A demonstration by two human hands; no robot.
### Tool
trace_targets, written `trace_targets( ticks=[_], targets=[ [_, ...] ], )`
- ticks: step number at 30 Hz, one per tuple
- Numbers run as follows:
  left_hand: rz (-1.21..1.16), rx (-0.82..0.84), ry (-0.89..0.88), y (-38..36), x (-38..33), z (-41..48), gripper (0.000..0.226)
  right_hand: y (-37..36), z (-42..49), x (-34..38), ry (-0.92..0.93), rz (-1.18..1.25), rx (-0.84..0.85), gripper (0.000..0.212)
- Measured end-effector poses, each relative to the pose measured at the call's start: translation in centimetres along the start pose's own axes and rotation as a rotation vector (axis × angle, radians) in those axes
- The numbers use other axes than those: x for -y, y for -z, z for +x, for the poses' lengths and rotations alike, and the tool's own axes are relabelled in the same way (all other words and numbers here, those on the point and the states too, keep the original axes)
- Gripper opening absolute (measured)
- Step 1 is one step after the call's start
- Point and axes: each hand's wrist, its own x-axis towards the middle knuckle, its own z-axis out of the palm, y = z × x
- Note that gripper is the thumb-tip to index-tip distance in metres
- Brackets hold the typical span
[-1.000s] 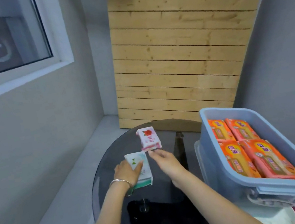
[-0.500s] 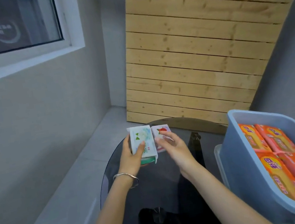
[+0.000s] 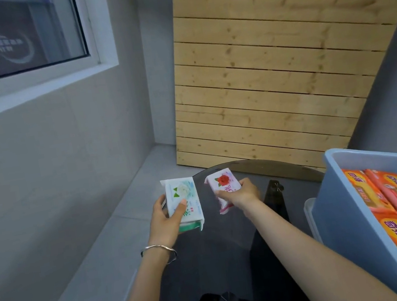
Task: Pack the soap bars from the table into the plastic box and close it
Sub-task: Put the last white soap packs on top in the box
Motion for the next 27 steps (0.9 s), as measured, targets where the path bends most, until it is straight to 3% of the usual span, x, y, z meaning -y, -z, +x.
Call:
trace_targets(
  ticks=[7, 15, 24, 27],
  targets=[
    [0.001, -0.006, 0.024, 0.5, -0.6, -0.4, 0.05, 1.1, -2.4, 0.1, -0.085, 0.301, 0.175, 0.049],
    [-0.172, -0.007, 0.089, -0.3, -3.6, -2.4, 0.03, 5.5, -8.3, 1.3, -0.073, 0.825, -0.054, 0.047],
    [-0.166, 0.155, 0.02, -5.7, -7.0, -8.1, 0.037, 17.7, -14.8, 4.0, 0.263, 0.88, -0.072, 0.03],
    [-0.158, 0.207, 0.011, -7.8, -7.8, -9.5, 0.037, 22.6, -14.6, 2.5, 0.281, 0.825, -0.172, 0.037]
  ],
)
